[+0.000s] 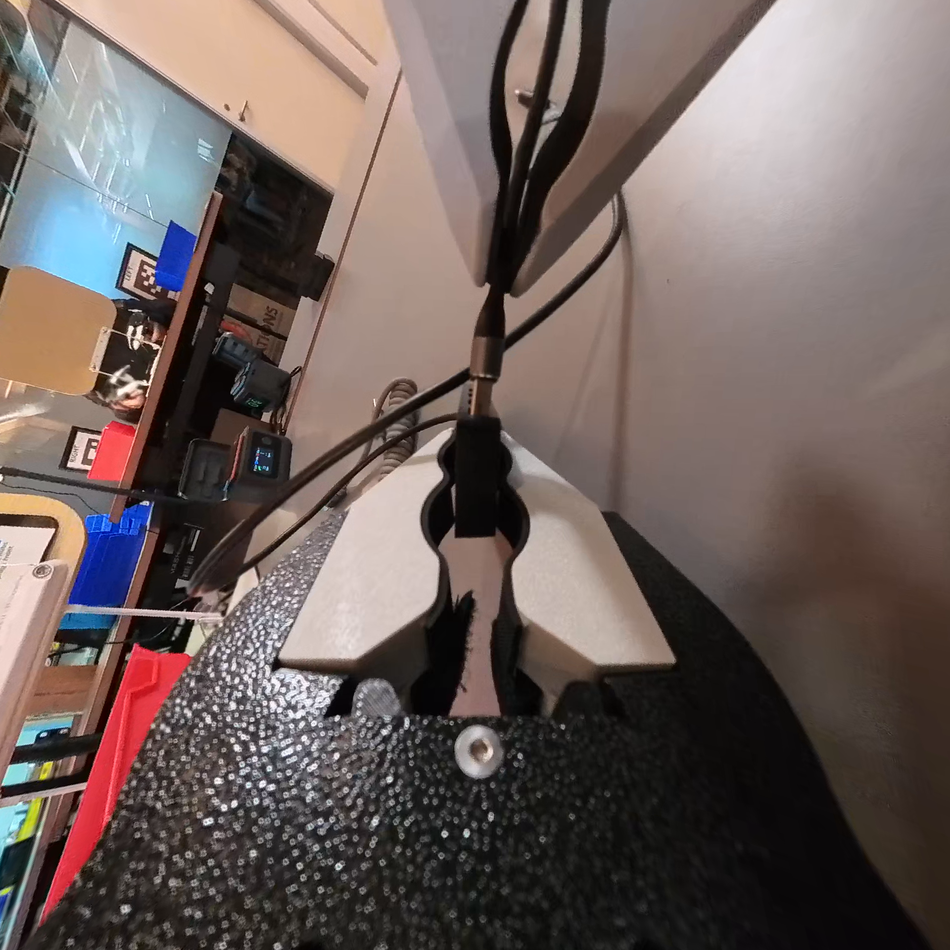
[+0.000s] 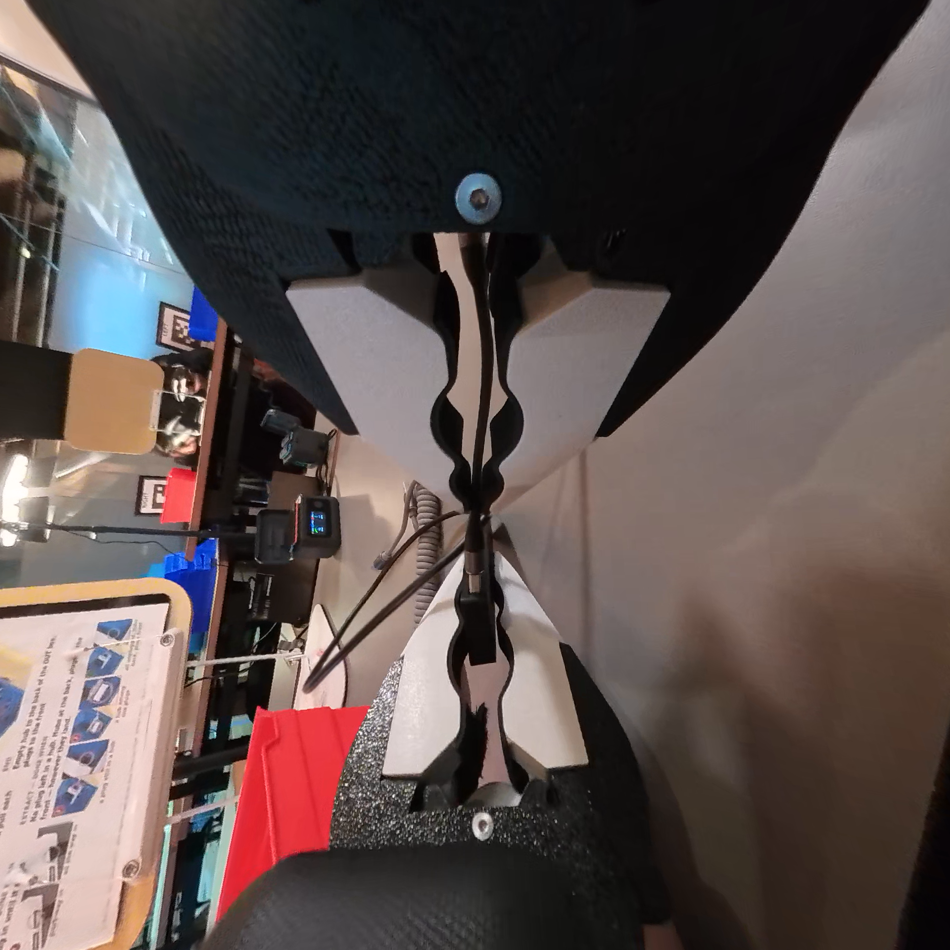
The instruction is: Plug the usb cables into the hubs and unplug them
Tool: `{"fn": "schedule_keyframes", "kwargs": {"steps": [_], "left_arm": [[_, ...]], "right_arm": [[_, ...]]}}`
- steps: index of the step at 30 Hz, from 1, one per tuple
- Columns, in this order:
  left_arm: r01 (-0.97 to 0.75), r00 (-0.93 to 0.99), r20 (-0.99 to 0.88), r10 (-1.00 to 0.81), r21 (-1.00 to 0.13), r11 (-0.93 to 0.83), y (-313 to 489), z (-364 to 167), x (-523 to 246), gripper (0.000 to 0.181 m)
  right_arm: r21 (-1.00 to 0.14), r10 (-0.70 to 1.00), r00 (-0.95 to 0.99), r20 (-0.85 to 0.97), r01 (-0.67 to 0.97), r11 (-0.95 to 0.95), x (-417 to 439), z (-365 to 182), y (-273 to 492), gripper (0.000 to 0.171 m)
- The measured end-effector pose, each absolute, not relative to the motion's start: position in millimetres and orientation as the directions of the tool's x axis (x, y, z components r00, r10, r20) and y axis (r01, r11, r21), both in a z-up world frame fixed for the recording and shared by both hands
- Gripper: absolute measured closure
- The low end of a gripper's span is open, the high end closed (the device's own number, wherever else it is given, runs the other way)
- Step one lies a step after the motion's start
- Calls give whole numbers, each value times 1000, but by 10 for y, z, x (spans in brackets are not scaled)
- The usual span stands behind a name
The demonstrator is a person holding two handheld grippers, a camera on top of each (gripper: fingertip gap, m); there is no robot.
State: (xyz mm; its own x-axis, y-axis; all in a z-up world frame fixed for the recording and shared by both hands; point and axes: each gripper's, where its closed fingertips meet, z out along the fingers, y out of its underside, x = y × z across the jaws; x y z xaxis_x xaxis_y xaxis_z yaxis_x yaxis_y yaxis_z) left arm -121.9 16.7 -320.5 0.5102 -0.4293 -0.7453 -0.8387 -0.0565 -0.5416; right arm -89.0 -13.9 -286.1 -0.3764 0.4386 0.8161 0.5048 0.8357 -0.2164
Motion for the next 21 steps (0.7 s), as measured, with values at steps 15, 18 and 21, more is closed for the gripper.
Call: {"fn": "schedule_keyframes", "kwargs": {"steps": [15,18,21], "left_arm": [[-703,616,-594,-518,-711,-21,-44,-3118,-1194,165],[-743,547,-676,-493,-664,85,-202,-3065,-1152,166],[-733,558,-683,-472,-672,106,-261,-3016,-1189,172]], "right_arm": [[-270,475,-336,813,505,820,-962,-2760,-200,171],[-269,474,-342,811,501,822,-957,-2771,-234,171],[-271,468,-353,810,483,833,-966,-2772,-292,171]]}}
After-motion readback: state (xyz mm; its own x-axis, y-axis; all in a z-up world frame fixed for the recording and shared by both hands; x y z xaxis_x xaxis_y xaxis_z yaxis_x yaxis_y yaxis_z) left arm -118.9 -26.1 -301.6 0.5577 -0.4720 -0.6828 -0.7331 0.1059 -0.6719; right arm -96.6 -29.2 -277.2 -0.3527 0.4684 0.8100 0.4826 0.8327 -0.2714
